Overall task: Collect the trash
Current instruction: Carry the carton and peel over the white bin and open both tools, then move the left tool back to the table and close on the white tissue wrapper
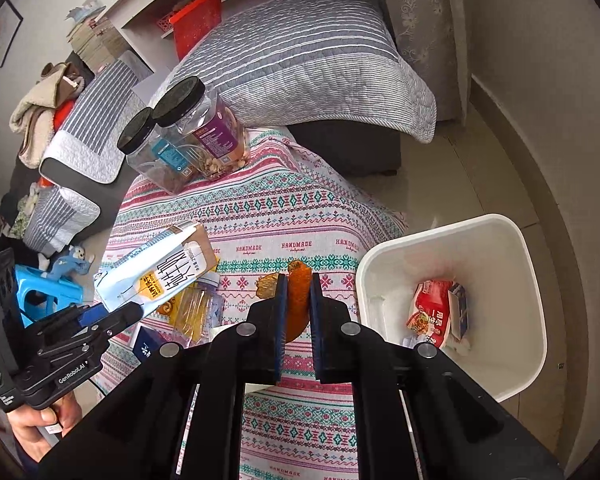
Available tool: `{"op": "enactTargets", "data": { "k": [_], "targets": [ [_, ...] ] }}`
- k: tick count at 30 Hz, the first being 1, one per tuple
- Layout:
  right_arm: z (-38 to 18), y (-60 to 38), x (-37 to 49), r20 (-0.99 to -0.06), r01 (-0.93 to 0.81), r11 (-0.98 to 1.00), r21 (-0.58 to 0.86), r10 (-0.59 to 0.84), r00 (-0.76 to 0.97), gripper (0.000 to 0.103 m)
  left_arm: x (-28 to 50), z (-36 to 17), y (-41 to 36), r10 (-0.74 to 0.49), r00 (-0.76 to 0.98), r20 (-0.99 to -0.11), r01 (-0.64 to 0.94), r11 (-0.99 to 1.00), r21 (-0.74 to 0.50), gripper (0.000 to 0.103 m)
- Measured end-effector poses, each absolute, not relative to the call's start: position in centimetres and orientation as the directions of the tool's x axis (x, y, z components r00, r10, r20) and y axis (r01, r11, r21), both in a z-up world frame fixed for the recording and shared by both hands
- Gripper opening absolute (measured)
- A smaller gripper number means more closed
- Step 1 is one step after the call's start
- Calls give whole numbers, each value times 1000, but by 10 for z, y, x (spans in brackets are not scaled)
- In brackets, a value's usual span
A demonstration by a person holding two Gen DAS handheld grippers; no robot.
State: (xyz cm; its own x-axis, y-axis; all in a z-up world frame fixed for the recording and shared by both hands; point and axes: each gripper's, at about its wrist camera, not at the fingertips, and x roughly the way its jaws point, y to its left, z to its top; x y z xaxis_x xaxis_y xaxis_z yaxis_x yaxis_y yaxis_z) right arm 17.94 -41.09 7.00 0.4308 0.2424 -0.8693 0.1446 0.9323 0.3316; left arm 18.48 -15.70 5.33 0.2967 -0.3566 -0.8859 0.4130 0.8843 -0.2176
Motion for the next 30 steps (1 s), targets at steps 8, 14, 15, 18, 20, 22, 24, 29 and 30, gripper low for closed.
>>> {"op": "enactTargets", "data": {
  "k": [8,14,15,18,20,22,24,29,30],
  "targets": [
    [76,-465,162,-878,272,912,306,159,451,10,144,39,-257,-477,230,-848,511,801,-311,33],
    [58,-499,150,-922,368,909,197,44,385,59,124,-2,-312,-603,221,-767,523,737,-429,45],
    [56,-505,147,-922,391,898,201,38,386,63,123,-15,-319,-586,194,-787,511,745,-429,64],
    [57,-516,142,-915,413,883,222,43,401,61,116,-35,-317,-567,202,-799,479,769,-424,68],
    [60,-515,140,-908,398,889,227,46,417,62,117,-35,-307,-554,213,-805,462,783,-417,68],
    [63,-510,141,-905,382,897,222,44,423,62,122,-28,-292,-542,235,-807,447,797,-406,68],
    [63,-505,144,-904,371,901,225,52,424,62,125,-18,-277,-530,257,-808,437,810,-391,68],
    [66,-486,152,-899,326,915,238,80,431,64,135,-4,-227,-449,280,-849,364,868,-338,68],
    [66,-482,154,-897,313,918,245,92,433,64,138,-6,-212,-434,279,-857,332,881,-338,68]
  ]
}}
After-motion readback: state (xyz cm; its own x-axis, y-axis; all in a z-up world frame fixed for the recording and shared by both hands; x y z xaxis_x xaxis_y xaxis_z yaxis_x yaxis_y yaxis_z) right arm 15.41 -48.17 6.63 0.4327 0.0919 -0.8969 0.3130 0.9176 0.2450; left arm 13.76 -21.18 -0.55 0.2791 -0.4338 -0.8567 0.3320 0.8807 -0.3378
